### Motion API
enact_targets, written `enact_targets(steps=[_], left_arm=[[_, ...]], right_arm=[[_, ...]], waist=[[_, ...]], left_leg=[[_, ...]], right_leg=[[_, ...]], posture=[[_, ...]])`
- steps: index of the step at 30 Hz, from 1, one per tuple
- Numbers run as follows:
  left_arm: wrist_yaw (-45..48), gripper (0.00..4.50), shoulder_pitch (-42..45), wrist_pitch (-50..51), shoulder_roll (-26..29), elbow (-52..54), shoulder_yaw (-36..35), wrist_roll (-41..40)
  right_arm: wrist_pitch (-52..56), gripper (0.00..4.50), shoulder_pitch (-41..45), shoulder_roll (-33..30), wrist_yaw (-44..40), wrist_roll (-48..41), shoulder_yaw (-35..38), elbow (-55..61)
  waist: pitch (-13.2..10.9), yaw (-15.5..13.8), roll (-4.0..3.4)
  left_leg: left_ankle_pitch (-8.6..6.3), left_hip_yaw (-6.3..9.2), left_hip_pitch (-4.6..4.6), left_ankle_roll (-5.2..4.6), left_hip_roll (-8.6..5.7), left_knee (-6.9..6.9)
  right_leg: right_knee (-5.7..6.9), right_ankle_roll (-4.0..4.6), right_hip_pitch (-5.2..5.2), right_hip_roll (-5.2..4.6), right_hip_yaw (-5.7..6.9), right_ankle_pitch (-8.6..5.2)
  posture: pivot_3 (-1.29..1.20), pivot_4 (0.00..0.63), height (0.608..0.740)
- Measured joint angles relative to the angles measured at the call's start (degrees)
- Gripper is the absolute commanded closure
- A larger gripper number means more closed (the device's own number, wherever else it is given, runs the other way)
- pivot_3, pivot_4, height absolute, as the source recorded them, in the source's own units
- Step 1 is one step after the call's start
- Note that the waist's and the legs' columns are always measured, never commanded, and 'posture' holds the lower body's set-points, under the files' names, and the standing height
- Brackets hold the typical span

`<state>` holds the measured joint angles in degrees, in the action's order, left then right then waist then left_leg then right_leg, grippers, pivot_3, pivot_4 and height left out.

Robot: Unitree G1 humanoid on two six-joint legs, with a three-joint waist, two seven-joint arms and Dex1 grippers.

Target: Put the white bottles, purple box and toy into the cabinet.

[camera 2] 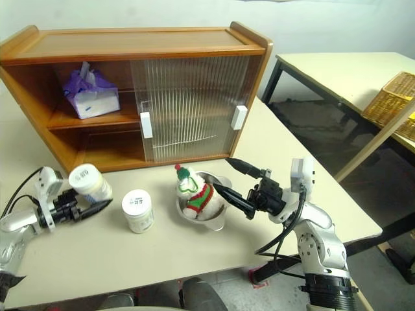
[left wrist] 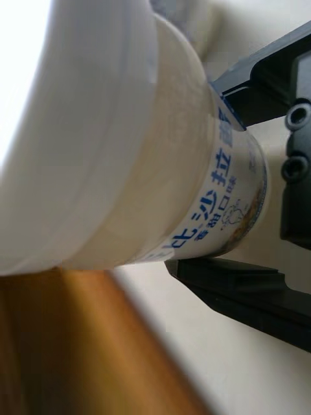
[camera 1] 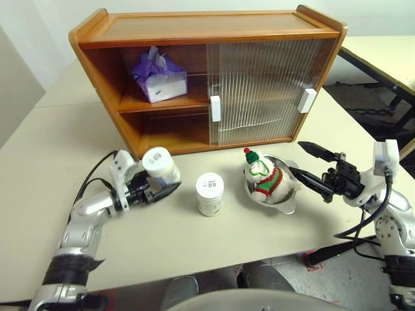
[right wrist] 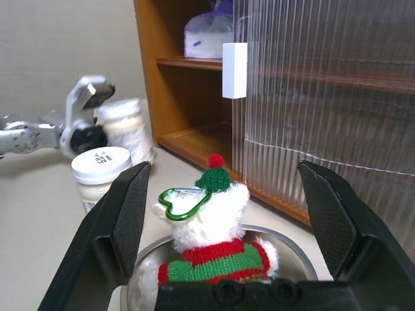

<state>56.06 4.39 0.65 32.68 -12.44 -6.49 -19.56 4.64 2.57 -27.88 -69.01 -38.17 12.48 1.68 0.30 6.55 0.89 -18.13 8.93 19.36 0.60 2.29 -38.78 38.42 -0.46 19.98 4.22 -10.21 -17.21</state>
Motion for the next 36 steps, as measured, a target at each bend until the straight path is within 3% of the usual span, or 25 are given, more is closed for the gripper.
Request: enact_targets(steps=[9,14,36], left_arm=[[-11.08,1.34,9.85,4.52,-4.17,-3.28,1.63,4.35],[-20.38,1.34,16.97,5.07,-10.13,-8.38,2.29,7.13],[-33.21,1.34,28.22,6.72,-13.77,-25.72,5.32,15.55]], right_arm=[[-1.45,0.00,0.50,0.05,-2.47,0.10,-0.11,-2.71],[-2.21,0.00,0.42,0.09,-3.21,0.16,-0.15,-3.39],[-6.14,0.00,-0.37,0.14,-5.82,0.62,-0.16,-7.82]], waist=[[0.00,-0.46,0.02],[-0.09,-0.73,0.16],[-0.22,-0.34,0.35]], left_leg=[[0.12,-0.02,0.06,0.06,-0.06,-0.08],[0.24,-0.02,0.08,0.00,-0.10,-0.13],[0.43,-0.04,-0.28,-0.18,-0.26,-0.12]], right_leg=[[-0.13,-0.26,-0.10,0.00,-0.04,0.14],[-0.22,-0.85,-0.21,0.00,-0.10,0.48],[-0.29,-0.75,-0.71,0.00,-0.19,0.39]], posture=[[-0.16,0.000,0.740],[-0.17,0.000,0.740],[-0.18,0.000,0.740]])
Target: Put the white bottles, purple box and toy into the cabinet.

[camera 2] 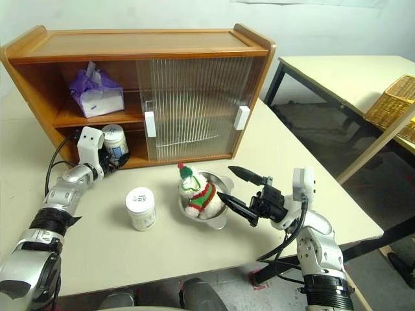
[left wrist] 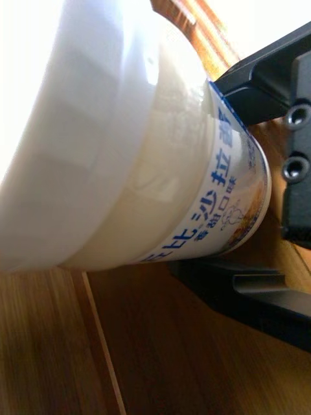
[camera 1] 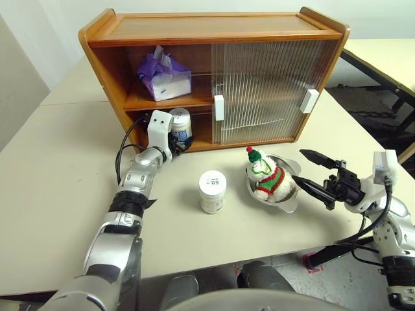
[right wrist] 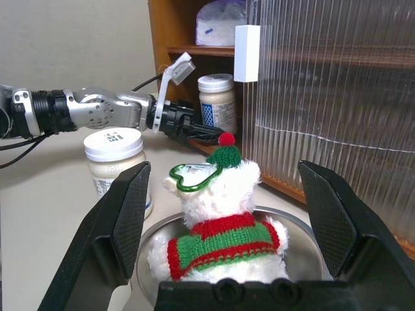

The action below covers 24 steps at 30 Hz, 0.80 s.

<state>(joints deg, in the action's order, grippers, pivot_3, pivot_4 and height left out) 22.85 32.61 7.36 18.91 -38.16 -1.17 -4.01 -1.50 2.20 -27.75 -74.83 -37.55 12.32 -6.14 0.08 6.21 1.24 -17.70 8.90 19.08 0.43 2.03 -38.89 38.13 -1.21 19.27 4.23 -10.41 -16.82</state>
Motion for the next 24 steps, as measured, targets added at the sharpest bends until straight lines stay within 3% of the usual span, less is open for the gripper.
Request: enact_targets(steps=[16,20,24], left_arm=[[-4.17,1.34,6.51,-4.37,-1.54,-13.47,-2.24,1.08],[-3.65,0.02,6.50,-4.60,-2.21,-13.40,-2.71,0.74],[-3.12,0.02,5.82,-4.48,-3.18,-12.01,-3.14,-0.39]], right_arm=[[-0.57,0.00,1.59,-0.55,-1.34,0.10,0.02,-1.69],[-0.81,0.00,1.61,-0.55,-1.46,0.33,0.02,-2.15],[-0.91,0.00,1.97,-0.53,-1.52,0.39,0.00,-2.78]], waist=[[-0.14,0.50,0.21],[-0.14,0.53,0.20],[-0.14,0.49,0.20]], left_leg=[[0.37,0.00,-0.19,-0.30,-0.10,0.02],[0.37,0.00,-0.17,-0.30,-0.14,0.04],[0.37,0.00,-0.11,-0.30,-0.18,0.05]], right_leg=[[0.01,-0.44,-0.20,-0.01,0.01,0.08],[0.00,-0.46,-0.20,-0.03,0.00,0.06],[-0.01,-0.41,-0.20,-0.06,-0.01,0.05]], posture=[[-0.19,0.000,0.740],[-0.18,0.000,0.740],[-0.18,0.000,0.740]])
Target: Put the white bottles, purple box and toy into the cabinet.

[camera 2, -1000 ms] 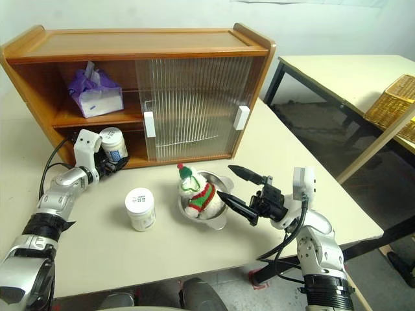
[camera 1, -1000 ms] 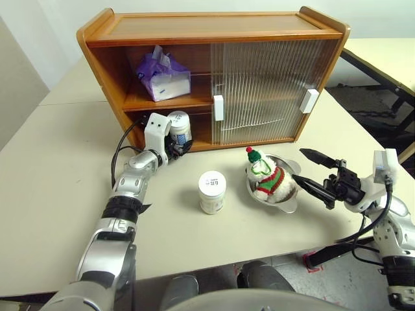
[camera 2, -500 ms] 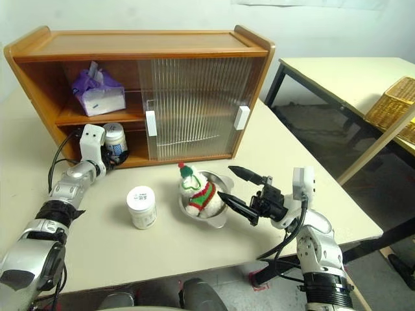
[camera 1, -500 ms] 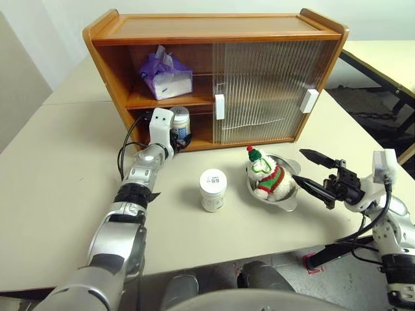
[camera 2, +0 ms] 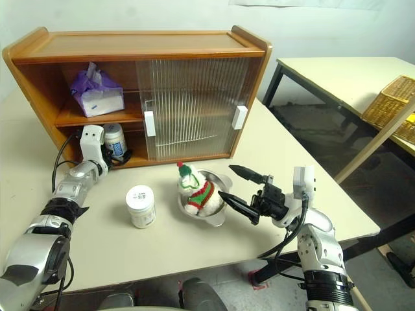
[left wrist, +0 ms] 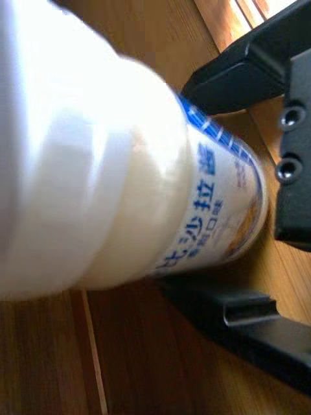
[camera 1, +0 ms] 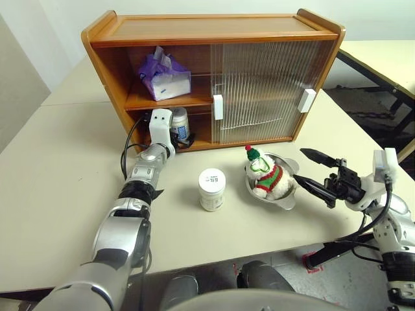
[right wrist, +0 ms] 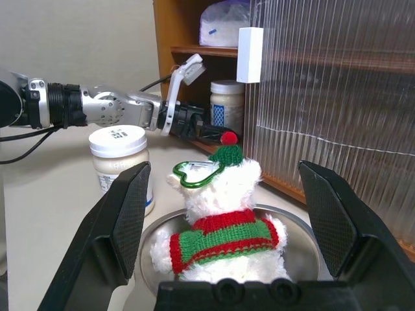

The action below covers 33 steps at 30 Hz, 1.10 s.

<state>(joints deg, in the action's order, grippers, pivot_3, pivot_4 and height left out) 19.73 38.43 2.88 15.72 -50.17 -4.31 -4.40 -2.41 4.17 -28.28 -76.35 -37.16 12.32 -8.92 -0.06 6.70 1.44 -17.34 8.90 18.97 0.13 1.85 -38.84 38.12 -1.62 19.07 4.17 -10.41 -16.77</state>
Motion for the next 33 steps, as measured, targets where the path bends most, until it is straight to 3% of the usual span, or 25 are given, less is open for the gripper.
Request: enact_targets(steps=[24,33], left_arm=[[-3.44,0.02,-11.77,9.02,1.89,23.16,-0.49,-0.65],[-6.54,0.02,-12.14,8.76,2.18,23.52,-1.65,-0.07]], right_arm=[[1.23,0.00,1.36,1.16,1.97,0.83,-2.52,1.81],[1.96,0.00,2.51,1.18,1.97,1.26,-3.54,1.81]], waist=[[0.00,-0.73,0.01],[0.00,-1.21,0.01]], left_leg=[[-0.03,0.00,-0.03,0.01,-0.04,0.07],[-0.03,0.00,-0.07,0.02,-0.04,0.10]], right_leg=[[-0.02,0.29,-0.02,-0.02,-0.01,0.03],[-0.02,0.50,-0.01,-0.02,-0.01,0.13]], posture=[[-0.14,0.000,0.740],[-0.13,0.000,0.740]])
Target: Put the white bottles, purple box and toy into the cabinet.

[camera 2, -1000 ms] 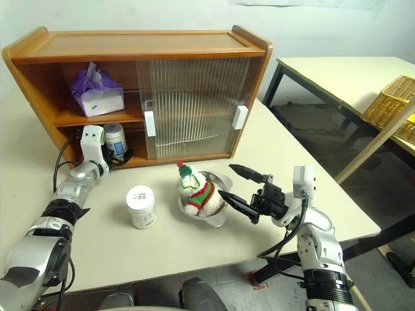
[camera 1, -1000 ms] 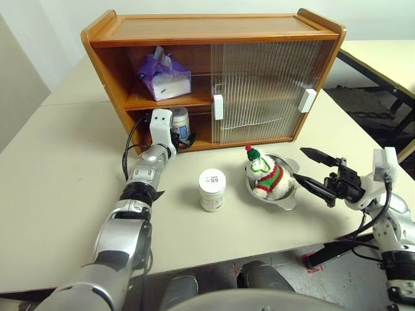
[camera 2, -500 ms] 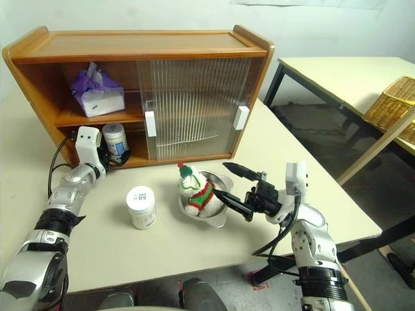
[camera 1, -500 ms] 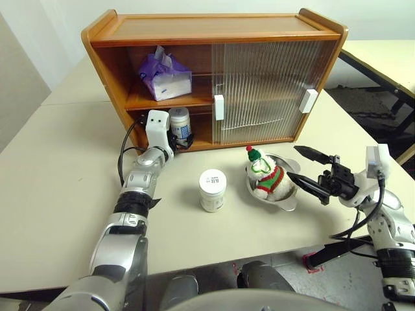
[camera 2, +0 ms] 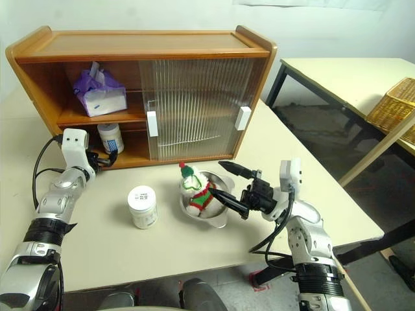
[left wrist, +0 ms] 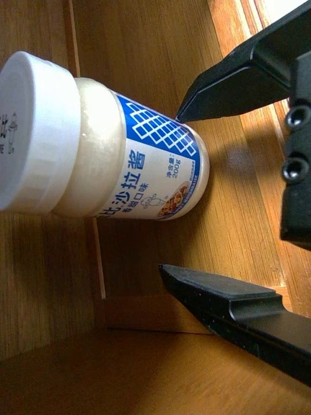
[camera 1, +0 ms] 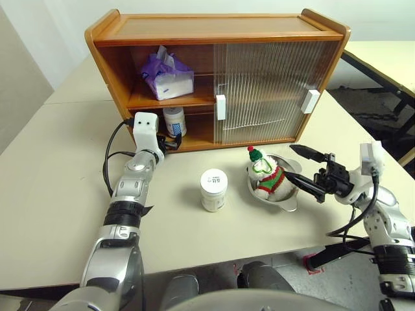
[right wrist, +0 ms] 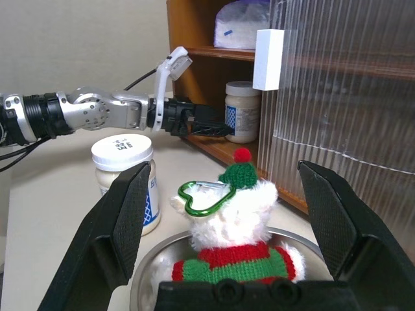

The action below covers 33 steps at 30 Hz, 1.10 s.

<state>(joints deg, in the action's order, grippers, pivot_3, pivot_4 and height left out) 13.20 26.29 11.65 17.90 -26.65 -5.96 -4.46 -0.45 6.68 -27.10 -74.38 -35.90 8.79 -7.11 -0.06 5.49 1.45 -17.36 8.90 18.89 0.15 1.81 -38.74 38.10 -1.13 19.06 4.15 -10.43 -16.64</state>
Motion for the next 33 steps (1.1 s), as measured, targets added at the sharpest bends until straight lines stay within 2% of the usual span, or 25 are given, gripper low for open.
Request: enact_targets(steps=[7,11,18,20,33], left_arm=[[0.02,0.02,1.40,-0.48,-0.32,-1.68,0.09,0.09],[0.03,1.25,1.55,-0.81,-0.37,-2.01,0.09,0.10],[0.19,3.89,1.56,-1.21,-0.37,-2.05,0.11,0.02],[0.48,4.47,1.56,-1.33,-0.52,-1.99,0.26,-0.02],[-0.80,4.47,1.30,-1.84,-0.76,-0.51,0.11,0.04]], right_arm=[[0.20,0.00,-0.01,-0.01,0.29,0.04,-0.26,0.12],[0.27,0.00,-0.02,-0.01,0.62,0.04,-0.26,0.42],[0.32,0.00,0.01,-0.01,0.64,0.17,-0.35,0.43],[0.34,0.00,0.15,-0.01,0.64,0.21,-0.45,0.43],[1.35,0.00,1.63,-0.03,0.86,0.35,-1.06,0.96]], waist=[[0.00,-0.24,0.00],[0.00,-0.34,0.00],[0.00,-0.35,0.00],[0.00,-0.30,0.01],[-0.02,-0.12,0.02]], left_leg=[[0.00,0.00,0.00,0.01,0.00,-0.02],[0.00,0.00,0.00,0.00,0.00,-0.01],[0.00,0.00,0.00,0.01,0.00,-0.01],[0.01,0.00,-0.02,0.01,0.00,-0.01],[0.01,0.00,-0.02,0.01,0.00,0.03]], right_leg=[[0.01,0.02,-0.01,0.00,0.00,0.02],[0.01,0.02,-0.01,0.00,0.00,0.01],[0.00,0.02,-0.01,0.00,0.00,0.02],[0.01,0.03,0.00,0.00,0.00,0.02],[0.00,0.05,0.04,0.00,0.00,0.03]], posture=[[-0.14,0.000,0.740],[-0.14,0.000,0.740],[-0.13,0.000,0.740],[-0.13,0.000,0.740],[-0.13,0.000,0.740]])
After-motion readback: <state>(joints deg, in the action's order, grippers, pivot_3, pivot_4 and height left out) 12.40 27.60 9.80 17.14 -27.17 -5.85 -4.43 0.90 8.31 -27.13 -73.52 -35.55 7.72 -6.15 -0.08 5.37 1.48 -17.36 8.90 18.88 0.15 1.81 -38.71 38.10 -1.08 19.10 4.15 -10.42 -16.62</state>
